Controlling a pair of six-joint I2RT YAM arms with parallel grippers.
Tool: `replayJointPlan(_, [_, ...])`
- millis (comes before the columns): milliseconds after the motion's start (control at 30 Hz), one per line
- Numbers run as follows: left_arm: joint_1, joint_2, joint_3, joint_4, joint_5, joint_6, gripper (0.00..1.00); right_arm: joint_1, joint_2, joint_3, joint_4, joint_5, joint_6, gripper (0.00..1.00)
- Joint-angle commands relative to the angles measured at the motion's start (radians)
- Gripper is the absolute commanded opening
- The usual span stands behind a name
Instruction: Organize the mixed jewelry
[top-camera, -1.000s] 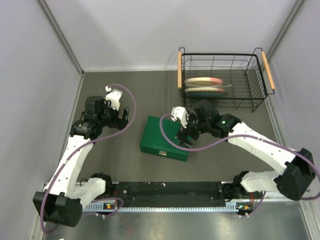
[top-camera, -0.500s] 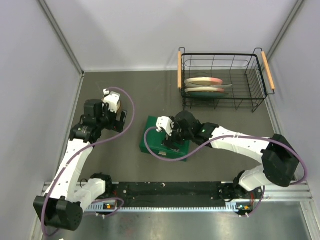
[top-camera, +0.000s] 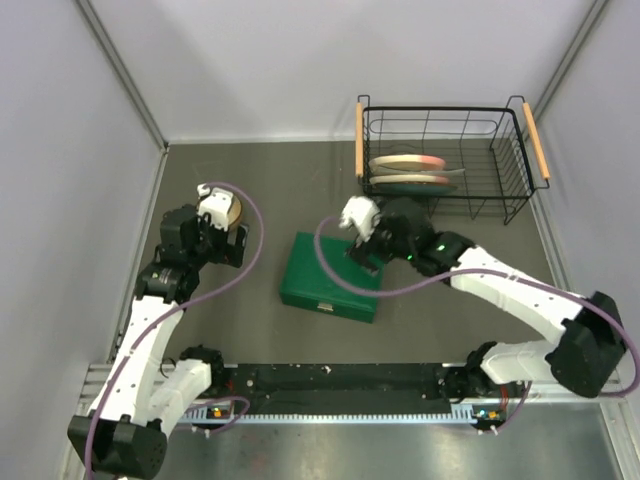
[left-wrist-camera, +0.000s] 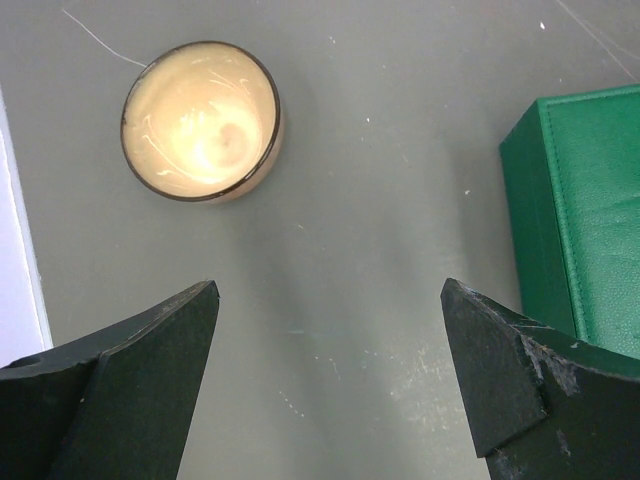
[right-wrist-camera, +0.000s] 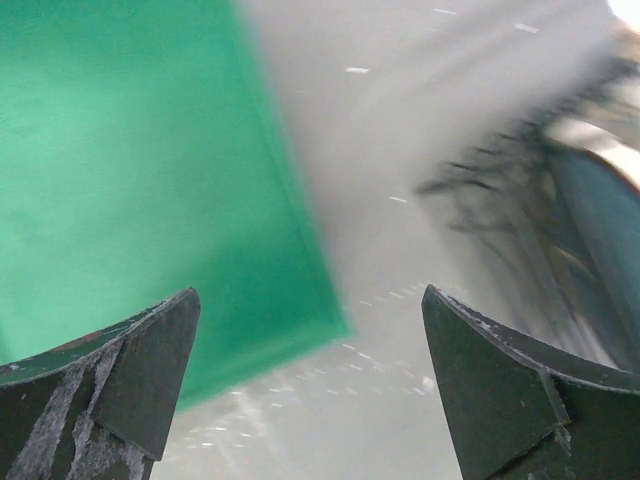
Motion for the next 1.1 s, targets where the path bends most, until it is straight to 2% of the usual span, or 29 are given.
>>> replayJointPlan(0, [0.008,-0.052,-0.022,0.106,-0.012,-0.019,0.99,-0.207,-0.109,0.118,-0.046,-0.033,0.106,0.96])
replayJointPlan(33, [0.008,-0.061,-0.025,0.109,-0.009,-0.019,0.99,-0.291,-0.127,0.13,-0.058,-0.053,0.123,0.96])
replayJointPlan(167, [0.01,-0.059,-0.014,0.121,-0.02,-0.044,0.99,-0.436,-0.21,0.113,-0.064,-0.09,0.162,0.99])
replayJointPlan(267, [0.01,-0.061,-0.007,0.158,-0.017,-0.079,0.99,-0.488,-0.285,0.063,-0.034,-0.07,0.173,0.99])
replayJointPlan(533, [0.01,-0.012,0.073,0.231,0.034,-0.15,0.99,-0.543,-0.396,-0.065,0.112,0.114,0.232,0.99])
replayJointPlan(767, [0.01,0.007,0.052,0.288,0.07,-0.18,0.99,-0.566,-0.442,-0.082,0.149,0.161,0.236,0.99])
replayJointPlan(1067, [0.01,-0.03,0.015,0.316,0.075,-0.174,0.99,-0.565,-0.474,-0.111,0.154,0.152,0.234,0.99])
